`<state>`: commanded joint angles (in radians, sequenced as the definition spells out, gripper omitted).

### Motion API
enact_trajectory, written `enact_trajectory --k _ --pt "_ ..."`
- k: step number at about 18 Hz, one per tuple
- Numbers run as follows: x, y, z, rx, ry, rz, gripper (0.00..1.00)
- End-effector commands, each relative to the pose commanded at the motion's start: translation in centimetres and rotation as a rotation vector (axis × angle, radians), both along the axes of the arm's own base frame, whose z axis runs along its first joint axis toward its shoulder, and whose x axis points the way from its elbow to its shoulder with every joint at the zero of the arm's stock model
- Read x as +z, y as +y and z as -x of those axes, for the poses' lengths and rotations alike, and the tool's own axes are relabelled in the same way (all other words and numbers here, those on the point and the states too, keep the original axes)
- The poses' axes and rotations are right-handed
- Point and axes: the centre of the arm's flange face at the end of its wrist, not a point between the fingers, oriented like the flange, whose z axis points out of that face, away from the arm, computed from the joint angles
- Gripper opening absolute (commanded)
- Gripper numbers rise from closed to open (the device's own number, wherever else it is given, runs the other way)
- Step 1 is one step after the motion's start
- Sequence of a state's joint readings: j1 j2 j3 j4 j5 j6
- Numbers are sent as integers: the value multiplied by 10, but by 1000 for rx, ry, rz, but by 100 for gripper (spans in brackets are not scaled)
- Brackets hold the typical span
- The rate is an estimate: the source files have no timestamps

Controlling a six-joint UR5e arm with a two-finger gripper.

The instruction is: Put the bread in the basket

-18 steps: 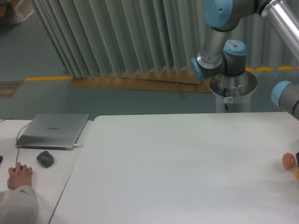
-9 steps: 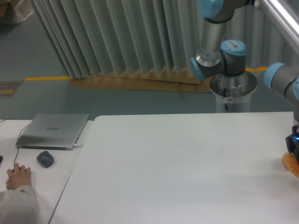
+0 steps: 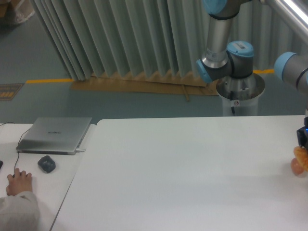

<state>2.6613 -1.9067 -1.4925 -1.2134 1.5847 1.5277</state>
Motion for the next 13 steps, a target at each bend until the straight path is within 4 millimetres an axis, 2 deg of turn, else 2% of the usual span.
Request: enact_trajectory --k 1,4,7,13 --pt "0 -2 0 -11 -4 0 30" --pt "3 -25 13 -82 -27 9 30" --pt "10 -70 35 -181 -55 -13 30" --pt "17 -122 62 -357 -34 5 30"
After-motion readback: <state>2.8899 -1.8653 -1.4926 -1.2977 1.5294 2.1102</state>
